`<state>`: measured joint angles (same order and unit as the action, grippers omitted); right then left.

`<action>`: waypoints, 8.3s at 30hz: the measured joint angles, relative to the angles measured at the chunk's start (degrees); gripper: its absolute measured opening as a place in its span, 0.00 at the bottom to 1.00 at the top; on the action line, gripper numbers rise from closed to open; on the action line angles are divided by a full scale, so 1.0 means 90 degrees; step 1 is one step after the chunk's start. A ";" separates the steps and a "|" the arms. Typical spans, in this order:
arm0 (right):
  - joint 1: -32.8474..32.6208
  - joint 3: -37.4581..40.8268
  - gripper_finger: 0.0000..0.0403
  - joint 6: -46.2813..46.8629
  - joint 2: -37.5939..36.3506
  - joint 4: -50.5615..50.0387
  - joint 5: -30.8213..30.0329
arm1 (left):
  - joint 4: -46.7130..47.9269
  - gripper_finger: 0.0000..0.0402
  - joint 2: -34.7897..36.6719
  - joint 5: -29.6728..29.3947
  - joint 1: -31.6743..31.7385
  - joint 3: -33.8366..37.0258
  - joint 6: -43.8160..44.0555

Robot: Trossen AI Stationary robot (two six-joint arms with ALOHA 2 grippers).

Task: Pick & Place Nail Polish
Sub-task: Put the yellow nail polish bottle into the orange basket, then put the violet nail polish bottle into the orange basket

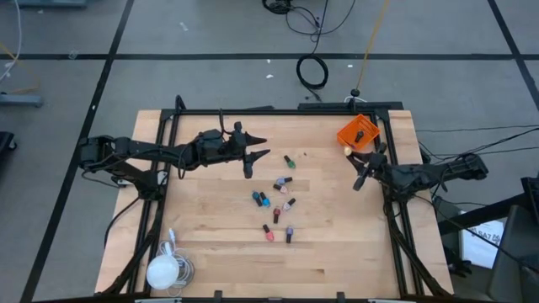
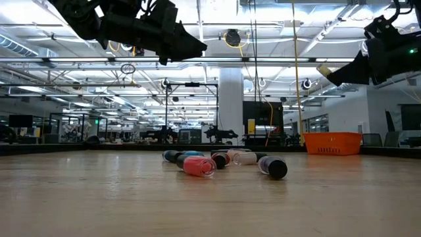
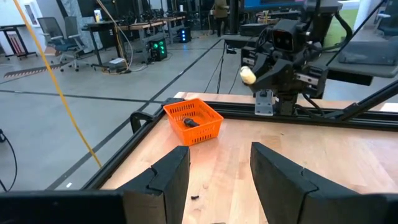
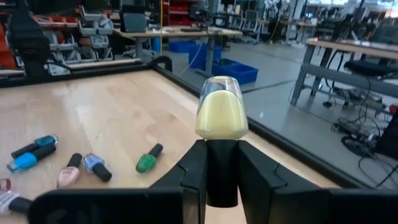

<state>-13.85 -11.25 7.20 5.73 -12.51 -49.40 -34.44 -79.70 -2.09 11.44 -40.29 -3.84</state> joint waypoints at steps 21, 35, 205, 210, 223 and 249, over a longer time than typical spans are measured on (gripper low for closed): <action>-0.0002 0.1096 0.12 0.1958 0.0028 0.2907 0.4372 | -0.0010 0.41 0.0000 -0.0002 -0.0001 0.0000 0.0035; -0.0015 0.1144 0.12 0.0607 0.0103 0.6133 0.7653 | -0.0010 0.41 0.0000 0.0001 -0.0002 -0.0005 0.0124; 0.4068 0.1018 0.41 0.1603 0.3234 0.6550 0.7804 | 0.4552 0.41 -0.1011 -0.0521 -0.1761 -0.0072 0.1666; 0.4068 0.1018 0.41 0.1598 0.3292 0.6556 0.7804 | 0.4097 0.41 -0.1477 -0.0211 -0.1661 -0.0078 0.2204; 0.4068 0.1018 0.41 0.1579 0.3372 0.6555 0.7780 | 0.4391 0.41 -0.1651 -0.0386 -0.1605 -0.0855 0.2585; 0.4068 0.1018 0.41 0.1601 0.3440 0.6556 0.7634 | 0.6196 0.18 -0.2893 -0.0411 -0.1625 -0.1953 0.2726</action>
<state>22.76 -2.09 21.61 36.69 46.50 19.31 21.33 -105.74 -5.79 -3.18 -57.87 20.70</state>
